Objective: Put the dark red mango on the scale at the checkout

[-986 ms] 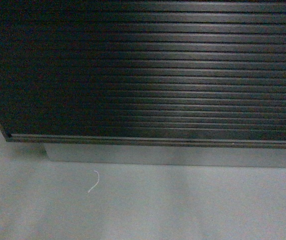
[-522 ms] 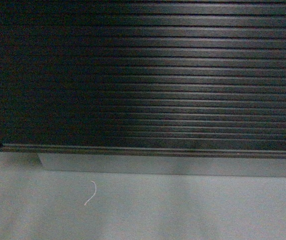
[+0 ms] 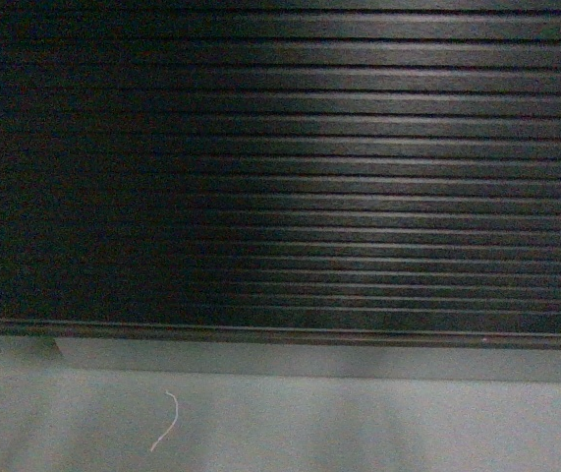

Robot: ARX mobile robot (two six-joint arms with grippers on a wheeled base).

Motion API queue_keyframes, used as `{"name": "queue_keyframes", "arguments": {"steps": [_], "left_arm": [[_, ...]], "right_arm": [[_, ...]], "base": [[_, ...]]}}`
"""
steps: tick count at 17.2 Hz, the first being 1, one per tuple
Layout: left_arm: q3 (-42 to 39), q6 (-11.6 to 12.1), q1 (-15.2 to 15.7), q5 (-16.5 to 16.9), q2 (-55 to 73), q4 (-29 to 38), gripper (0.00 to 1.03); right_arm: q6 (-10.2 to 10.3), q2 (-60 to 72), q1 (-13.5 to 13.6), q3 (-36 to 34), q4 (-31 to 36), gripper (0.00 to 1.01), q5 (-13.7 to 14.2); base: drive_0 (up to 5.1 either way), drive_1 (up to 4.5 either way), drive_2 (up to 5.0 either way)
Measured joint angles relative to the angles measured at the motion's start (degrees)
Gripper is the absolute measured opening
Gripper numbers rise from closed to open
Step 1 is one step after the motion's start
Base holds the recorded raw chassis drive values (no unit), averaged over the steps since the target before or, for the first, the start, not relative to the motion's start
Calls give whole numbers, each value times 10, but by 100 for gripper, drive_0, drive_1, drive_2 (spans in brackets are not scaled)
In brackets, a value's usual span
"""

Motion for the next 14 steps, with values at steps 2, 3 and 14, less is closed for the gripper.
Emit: {"name": "queue_keyframes", "arguments": {"steps": [2, 3, 14], "left_arm": [[0, 0, 0, 0, 0, 0, 98], [0, 0, 0, 0, 0, 0, 98], [0, 0, 0, 0, 0, 0, 98]], "right_arm": [[0, 0, 0, 0, 0, 98, 0], [0, 0, 0, 0, 0, 98, 0], [0, 0, 0, 0, 0, 98, 0]], "base": [[5, 357, -346], [5, 357, -346], [-1, 231, -234]]}}
